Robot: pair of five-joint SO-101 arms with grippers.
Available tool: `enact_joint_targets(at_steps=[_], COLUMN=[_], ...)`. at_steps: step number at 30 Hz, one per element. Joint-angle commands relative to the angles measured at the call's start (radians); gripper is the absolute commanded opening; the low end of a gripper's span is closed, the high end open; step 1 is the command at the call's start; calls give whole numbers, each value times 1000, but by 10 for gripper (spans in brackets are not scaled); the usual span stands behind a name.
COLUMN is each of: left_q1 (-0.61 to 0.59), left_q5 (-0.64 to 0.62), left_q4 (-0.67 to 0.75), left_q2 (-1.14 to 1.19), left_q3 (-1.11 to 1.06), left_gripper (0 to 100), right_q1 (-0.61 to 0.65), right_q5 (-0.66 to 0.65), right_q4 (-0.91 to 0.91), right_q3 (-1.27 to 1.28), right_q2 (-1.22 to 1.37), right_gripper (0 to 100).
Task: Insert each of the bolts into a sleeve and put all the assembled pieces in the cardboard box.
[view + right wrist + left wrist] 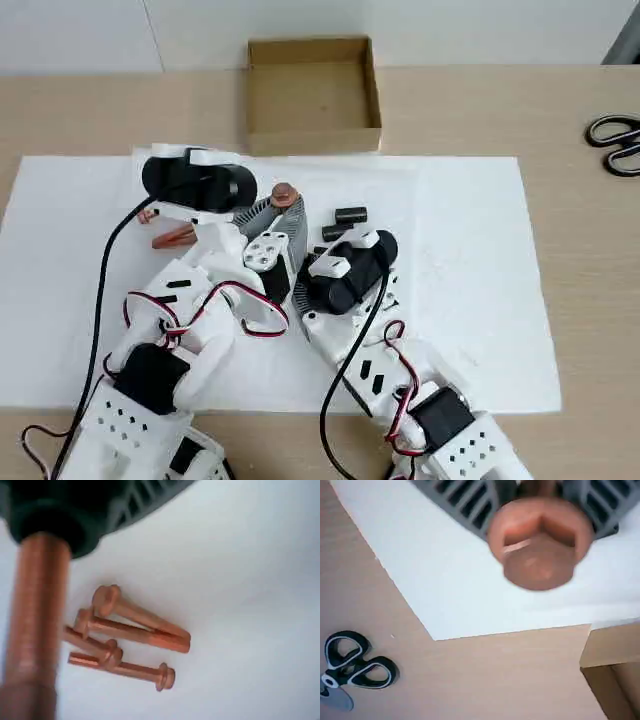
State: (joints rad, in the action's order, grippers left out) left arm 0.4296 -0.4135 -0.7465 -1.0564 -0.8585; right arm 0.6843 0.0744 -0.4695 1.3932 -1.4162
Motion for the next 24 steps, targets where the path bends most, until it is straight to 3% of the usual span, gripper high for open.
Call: enact_joint_targets(at_steps=[1, 11, 24], left_q1=[6, 32, 38], left_q5=[-5, -5, -5], left_q4=[-12, -21, -209], left_q2=[-5, -5, 2], left_q3=[5, -1, -8], left_gripper=[6, 6, 6], right_q1=[2, 2, 2], right_q5=[5, 5, 5], right_q4=[18, 18, 18], right_q3=[-9, -9, -9], right_q2=[-24, -24, -25], right_gripper=[4, 4, 4])
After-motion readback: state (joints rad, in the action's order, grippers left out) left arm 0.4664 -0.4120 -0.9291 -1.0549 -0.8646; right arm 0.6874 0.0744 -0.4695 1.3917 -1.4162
